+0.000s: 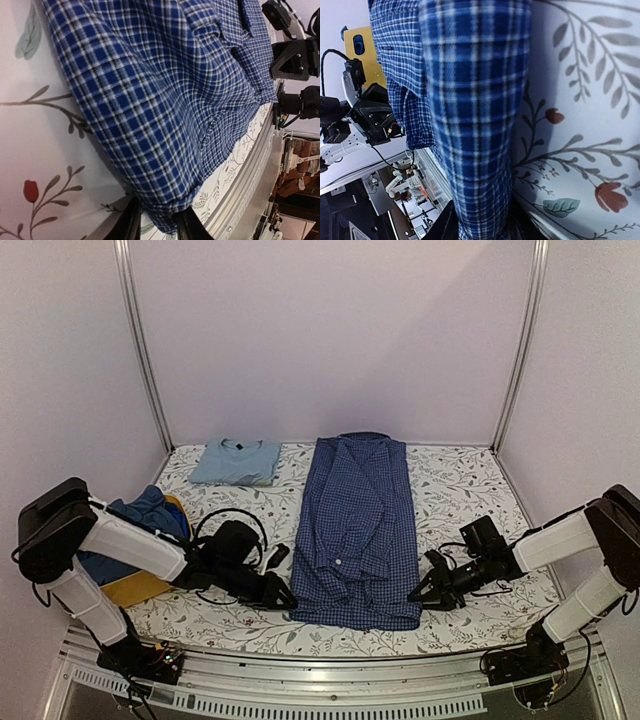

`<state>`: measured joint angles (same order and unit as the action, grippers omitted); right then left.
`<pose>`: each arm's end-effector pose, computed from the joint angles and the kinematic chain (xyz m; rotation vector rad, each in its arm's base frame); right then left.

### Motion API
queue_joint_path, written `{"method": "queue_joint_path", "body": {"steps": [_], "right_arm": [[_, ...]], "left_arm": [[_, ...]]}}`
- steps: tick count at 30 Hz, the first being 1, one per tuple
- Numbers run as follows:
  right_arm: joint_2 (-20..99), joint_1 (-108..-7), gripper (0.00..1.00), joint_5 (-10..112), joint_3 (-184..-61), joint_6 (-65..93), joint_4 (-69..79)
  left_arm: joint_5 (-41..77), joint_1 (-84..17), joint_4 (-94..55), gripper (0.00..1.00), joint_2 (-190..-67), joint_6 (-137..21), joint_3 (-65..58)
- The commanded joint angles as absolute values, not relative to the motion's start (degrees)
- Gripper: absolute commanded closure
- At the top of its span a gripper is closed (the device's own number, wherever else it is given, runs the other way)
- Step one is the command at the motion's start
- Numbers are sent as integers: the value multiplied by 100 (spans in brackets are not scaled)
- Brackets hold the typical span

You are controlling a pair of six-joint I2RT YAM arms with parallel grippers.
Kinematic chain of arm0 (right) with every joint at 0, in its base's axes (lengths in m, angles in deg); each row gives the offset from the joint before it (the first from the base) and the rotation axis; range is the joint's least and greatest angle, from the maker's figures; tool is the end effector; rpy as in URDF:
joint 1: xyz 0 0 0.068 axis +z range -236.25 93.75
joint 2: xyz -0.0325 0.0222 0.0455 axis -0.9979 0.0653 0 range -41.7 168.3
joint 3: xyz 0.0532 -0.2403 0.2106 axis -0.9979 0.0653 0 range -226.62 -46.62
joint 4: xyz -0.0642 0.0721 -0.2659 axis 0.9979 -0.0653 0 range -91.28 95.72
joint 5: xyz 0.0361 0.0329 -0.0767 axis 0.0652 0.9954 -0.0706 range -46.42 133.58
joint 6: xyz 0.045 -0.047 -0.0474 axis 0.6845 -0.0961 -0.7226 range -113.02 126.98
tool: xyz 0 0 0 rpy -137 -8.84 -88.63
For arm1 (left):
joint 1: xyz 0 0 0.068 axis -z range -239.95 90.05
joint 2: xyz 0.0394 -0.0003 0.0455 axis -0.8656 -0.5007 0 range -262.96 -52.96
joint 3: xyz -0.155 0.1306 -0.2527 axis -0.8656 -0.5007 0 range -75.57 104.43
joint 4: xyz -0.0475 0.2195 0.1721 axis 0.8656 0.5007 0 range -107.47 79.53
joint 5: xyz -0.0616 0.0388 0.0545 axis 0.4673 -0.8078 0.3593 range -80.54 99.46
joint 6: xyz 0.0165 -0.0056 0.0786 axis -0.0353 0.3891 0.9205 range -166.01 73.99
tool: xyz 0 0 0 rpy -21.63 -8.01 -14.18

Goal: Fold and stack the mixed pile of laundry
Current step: Pick up the rectangle-folded shirt from the center of the board, then fold the rectangle-folded shirt at the center of the board.

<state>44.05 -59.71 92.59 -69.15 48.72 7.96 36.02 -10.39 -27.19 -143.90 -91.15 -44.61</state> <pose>0.1812 0.1492 0.1125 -0.0414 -2.7230 -1.4132 0.1699 -0.2471 0.1234 0.3418 2.7509 -1.1760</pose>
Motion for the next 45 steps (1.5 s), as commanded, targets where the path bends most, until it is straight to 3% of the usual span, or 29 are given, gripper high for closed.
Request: {"method": "queue_joint_path", "body": {"steps": [1,5,9,15,19,29,45], "right_arm": [[4762,-5801,71,9127,-6998,4848,705],[4915,-5596,85,9151,-7299,4678,391],[4509,-5531,100,9074,-7262,4670,-105],[3432,-5521,100,9072,-7286,4659,-987],[3330,-5523,100,8973,-7678,4656,-1065],[4366,-6518,100,9203,-9287,4189,-1227],[7464,-7611,100,9936,-12879,3549,-1615]], "left_arm": [[3781,-861,-2898,80,-14570,-8923,-4148],[3683,-616,-2702,100,-14609,-8764,-3900],[3653,-302,-2413,100,-14524,-8729,-3774],[3474,-2,-1489,100,-13907,-8705,-3648],[3426,-180,-1160,100,-13771,-8547,-3297],[3881,-1411,-876,100,-14390,-8292,-1935],[4343,-3006,-768,100,-17112,-8162,1120]]}}
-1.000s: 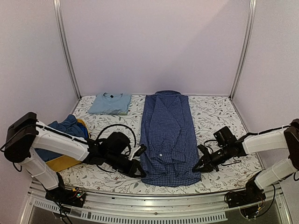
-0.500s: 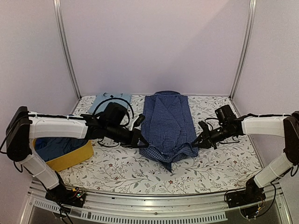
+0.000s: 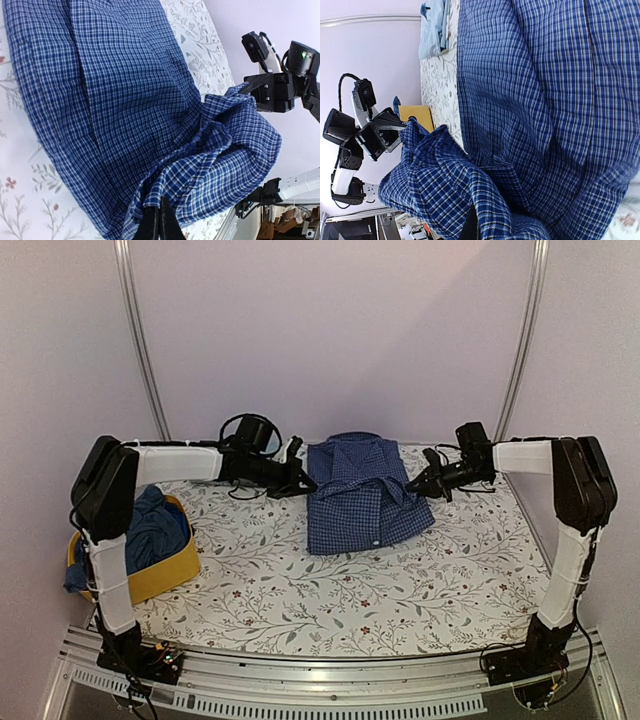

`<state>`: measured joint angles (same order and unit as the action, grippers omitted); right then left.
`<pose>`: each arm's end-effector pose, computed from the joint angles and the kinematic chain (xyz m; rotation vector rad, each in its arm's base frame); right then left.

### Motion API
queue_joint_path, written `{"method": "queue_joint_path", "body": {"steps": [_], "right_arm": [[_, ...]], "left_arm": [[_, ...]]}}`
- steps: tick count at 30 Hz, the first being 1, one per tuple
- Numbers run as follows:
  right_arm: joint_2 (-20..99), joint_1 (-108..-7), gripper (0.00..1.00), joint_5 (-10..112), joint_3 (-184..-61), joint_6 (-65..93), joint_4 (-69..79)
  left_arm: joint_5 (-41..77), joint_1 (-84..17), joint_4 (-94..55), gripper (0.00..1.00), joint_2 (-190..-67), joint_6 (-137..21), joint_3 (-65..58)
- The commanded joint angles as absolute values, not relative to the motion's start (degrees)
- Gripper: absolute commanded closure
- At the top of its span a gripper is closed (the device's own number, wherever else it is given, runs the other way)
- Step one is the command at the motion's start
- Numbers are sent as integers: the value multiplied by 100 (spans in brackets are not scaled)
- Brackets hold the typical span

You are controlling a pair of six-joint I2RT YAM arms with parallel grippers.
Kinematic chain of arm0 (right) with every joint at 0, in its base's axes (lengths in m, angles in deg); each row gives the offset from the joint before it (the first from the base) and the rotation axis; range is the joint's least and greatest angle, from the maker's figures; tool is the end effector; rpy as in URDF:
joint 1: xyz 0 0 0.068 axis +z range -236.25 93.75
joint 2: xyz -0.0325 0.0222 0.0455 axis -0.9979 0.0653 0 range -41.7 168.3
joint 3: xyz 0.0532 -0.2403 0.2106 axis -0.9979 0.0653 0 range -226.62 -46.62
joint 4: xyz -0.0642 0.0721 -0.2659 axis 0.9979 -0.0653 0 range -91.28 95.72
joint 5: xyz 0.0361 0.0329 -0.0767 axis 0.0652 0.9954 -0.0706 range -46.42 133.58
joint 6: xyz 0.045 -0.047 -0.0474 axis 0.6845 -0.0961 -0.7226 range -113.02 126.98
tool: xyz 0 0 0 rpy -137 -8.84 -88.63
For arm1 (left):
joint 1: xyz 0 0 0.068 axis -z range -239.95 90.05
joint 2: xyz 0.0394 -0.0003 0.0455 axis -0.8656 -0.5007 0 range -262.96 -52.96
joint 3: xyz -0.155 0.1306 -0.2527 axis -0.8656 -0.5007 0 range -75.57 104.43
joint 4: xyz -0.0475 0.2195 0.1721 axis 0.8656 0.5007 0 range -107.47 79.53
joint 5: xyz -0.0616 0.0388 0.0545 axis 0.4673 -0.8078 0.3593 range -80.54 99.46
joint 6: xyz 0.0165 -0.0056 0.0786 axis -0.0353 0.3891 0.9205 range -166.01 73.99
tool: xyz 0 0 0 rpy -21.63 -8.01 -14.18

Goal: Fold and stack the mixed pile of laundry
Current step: Fold the rectangle-folded shirt at the center of the board.

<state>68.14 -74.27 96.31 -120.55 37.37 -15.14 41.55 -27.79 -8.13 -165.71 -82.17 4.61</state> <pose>0.4220 0.1462 0.2055 0.0357 2.5879 1.4594 0.4031 -0.2971 0.2231 0.2311 2.4866 -1.2102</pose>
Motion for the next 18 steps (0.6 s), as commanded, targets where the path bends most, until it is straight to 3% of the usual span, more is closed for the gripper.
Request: {"method": "queue_joint_path", "body": {"steps": [1,9,18], "right_arm": [[7685,-7649,100,9984,-13116,3540,-1646],[8961,-7907,100,10223,-14476,3622,-1766],[10018,-7988,100,10502,-15274,3829,-1595]], "left_arm": [[4368,-3071,-749,100,-17289,-8176,1348],[4377,-3315,-519,100,-18681,-8238,2986],[4348,-3451,-454,100,-19547,-8322,3674]]}}
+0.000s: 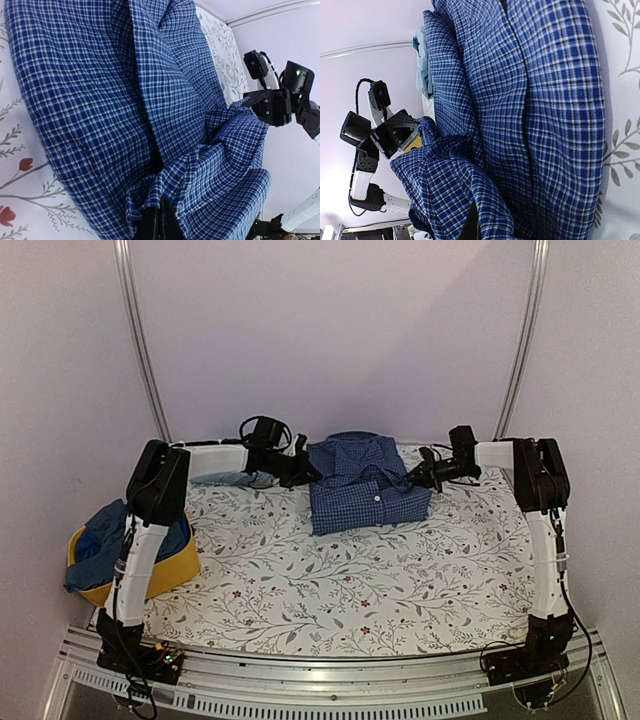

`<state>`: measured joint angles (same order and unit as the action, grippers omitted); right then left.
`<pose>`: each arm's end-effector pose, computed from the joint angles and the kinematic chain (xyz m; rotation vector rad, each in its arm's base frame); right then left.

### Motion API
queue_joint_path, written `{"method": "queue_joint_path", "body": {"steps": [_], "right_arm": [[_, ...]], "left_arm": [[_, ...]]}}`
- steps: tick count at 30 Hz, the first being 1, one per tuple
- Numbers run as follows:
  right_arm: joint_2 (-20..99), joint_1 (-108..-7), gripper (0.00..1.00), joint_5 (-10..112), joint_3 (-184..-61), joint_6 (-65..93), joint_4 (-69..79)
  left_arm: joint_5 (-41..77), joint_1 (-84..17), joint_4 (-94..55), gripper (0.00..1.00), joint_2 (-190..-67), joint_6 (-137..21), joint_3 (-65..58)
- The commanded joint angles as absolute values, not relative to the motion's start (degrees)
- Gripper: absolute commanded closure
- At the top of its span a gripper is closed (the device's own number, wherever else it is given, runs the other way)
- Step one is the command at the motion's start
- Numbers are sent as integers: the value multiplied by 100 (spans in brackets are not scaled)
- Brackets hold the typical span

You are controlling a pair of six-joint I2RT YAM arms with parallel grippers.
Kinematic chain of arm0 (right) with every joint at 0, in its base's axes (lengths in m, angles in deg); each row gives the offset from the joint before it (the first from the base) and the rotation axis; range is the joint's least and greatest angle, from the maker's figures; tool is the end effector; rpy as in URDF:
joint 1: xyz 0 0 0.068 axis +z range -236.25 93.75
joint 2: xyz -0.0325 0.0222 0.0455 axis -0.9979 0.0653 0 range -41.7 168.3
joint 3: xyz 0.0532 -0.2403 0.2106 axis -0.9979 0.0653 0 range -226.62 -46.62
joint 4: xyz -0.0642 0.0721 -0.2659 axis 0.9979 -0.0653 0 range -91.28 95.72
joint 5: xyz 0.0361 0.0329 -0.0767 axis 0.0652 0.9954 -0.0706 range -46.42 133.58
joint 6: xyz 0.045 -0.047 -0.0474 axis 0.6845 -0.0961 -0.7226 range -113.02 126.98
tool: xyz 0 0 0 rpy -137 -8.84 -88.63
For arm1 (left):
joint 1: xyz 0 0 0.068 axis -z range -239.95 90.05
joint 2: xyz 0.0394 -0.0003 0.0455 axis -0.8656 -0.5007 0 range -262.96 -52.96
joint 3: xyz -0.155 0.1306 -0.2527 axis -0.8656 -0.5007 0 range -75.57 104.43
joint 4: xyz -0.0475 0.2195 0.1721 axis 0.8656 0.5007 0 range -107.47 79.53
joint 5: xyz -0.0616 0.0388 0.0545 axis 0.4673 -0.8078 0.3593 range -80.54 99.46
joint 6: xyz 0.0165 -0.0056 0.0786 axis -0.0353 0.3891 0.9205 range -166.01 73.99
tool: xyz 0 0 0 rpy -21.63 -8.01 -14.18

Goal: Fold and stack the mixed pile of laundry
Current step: Fold the rectangle-folded shirt at the center of the board, then move the 2/3-rectangle-folded shirt to the center of the board.

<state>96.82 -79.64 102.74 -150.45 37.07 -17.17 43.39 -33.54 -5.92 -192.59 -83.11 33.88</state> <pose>0.5596 0.1250 0.1274 0.1045 2.5276 1.5733 0.5391 -0.3110 0.1482 0.1051 2.4706 -1.2134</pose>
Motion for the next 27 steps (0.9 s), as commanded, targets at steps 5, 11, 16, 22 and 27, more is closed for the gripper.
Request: {"method": "queue_joint_path", "body": {"steps": [5,11,16,22,27], "right_arm": [[10076,-8007,66,10691,-15365,4043,-1432],[9256,-8271,32,10579,-15119,3991,-1436],[8187,-8585,1,10161,-14232,3489,-1625],[7419,-8767,1,9532,-12900,2498,-2061],[7125,-8751,7,9719,-12191,2097,-1959]], "left_arm": [[4432,-3534,-437,80,-19700,-8365,3710],[4250,-3700,-369,42,-19050,-8163,3622],[4113,-3809,-145,18,-18151,-7744,2954],[4580,-3576,-993,12,-17179,-7829,958],[4559,-3040,-1837,10,-16782,-8072,-222]]}}
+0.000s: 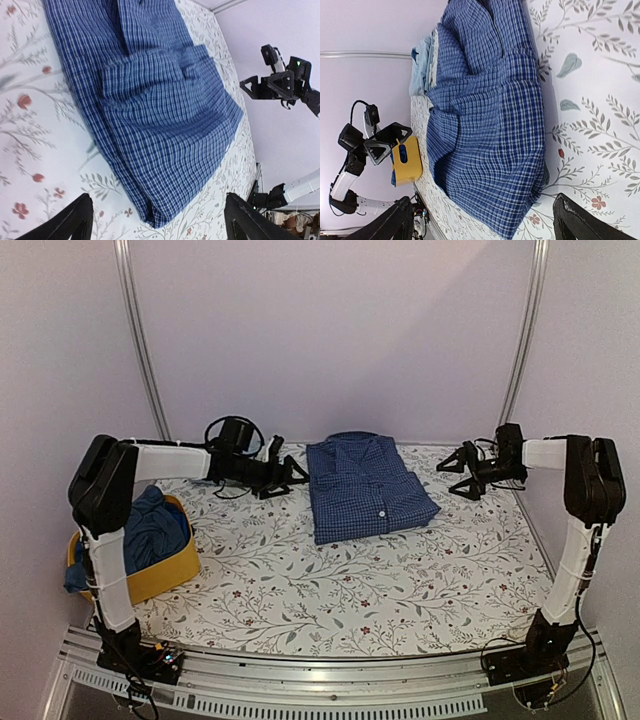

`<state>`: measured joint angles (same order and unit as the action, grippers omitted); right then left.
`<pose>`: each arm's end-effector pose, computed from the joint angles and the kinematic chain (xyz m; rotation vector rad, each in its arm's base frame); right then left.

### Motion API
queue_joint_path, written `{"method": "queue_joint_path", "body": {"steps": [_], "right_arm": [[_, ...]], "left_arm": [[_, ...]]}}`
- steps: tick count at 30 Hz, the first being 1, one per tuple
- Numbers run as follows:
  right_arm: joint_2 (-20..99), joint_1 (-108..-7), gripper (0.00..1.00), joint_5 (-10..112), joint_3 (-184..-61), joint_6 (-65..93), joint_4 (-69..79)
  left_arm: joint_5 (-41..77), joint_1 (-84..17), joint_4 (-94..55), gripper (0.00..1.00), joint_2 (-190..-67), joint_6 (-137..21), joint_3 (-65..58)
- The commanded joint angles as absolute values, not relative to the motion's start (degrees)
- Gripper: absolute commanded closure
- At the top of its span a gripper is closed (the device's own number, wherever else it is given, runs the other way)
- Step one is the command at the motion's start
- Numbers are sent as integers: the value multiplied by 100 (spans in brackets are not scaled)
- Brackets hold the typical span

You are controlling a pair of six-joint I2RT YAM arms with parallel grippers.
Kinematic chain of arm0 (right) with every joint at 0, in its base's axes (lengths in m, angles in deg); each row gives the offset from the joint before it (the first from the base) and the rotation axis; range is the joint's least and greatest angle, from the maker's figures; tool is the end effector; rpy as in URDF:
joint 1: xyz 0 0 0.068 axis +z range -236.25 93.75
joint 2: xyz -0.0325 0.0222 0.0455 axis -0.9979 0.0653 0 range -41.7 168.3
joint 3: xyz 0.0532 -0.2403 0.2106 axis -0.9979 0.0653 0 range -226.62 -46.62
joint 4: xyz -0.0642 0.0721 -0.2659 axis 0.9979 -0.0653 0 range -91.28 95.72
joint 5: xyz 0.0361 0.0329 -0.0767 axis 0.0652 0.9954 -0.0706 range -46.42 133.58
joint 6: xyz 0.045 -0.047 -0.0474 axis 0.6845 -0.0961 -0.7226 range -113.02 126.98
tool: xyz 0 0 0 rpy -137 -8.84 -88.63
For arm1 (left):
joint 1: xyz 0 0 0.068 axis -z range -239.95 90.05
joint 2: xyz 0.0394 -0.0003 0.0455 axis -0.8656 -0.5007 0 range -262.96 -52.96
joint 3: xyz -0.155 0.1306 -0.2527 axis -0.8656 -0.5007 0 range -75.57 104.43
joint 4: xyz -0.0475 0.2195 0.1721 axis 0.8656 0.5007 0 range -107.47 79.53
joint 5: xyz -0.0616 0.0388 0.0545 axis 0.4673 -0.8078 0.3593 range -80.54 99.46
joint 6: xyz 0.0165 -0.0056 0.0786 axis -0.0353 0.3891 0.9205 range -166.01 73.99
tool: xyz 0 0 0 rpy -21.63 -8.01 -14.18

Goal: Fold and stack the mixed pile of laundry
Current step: Move the 2/3-rectangle-folded shirt to the center of the board.

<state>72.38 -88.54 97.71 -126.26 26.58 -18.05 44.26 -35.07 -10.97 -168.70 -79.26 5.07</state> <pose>0.4663 0.0378 0.2029 0.1140 2.4493 1.3298 0.4453 -0.2502 0.2067 0.1633 2.4393 -1.1918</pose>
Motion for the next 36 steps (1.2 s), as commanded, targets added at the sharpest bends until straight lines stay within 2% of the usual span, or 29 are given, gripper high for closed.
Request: {"method": "queue_joint_path", "body": {"steps": [1,9,12,14,17,22,24,30,35,36], "right_arm": [[7137,-8739,10,9769,-12107,2070,-1882],[7680,-8280,21,10162,-11906,1933,-1267],[7712,-8077,26,10241,-11867,1870,-1175],[7709,-8005,35,10258,-11838,1834,-1138],[7704,-7921,49,10211,-11849,1811,-1150],[7611,-7852,79,10055,-11696,1779,-1407],[7485,-7737,85,9949,-11486,1849,-1555],[7015,-7308,100,9807,-10444,1945,-1985],[6523,-7271,99,9829,-9469,2314,-2134],[6453,-7271,86,9818,-9379,2310,-2164]], "left_arm": [[4505,-2925,-2057,10,-16768,-8150,-359],[4393,-2478,-2975,16,-17254,-8592,-491],[4525,-2447,-3274,24,-17424,-8714,-495],[4598,-2458,-3421,36,-17518,-8818,-520],[4585,-2503,-3570,60,-17478,-8954,-659],[4638,-2563,-3563,90,-17249,-9087,-1037],[4762,-2539,-3411,100,-17198,-9068,-1165],[4932,-2352,-3175,100,-16779,-9007,-1900],[4958,-2175,-2920,100,-16243,-8988,-2475],[4952,-2145,-2797,100,-16157,-8917,-2501]]}}
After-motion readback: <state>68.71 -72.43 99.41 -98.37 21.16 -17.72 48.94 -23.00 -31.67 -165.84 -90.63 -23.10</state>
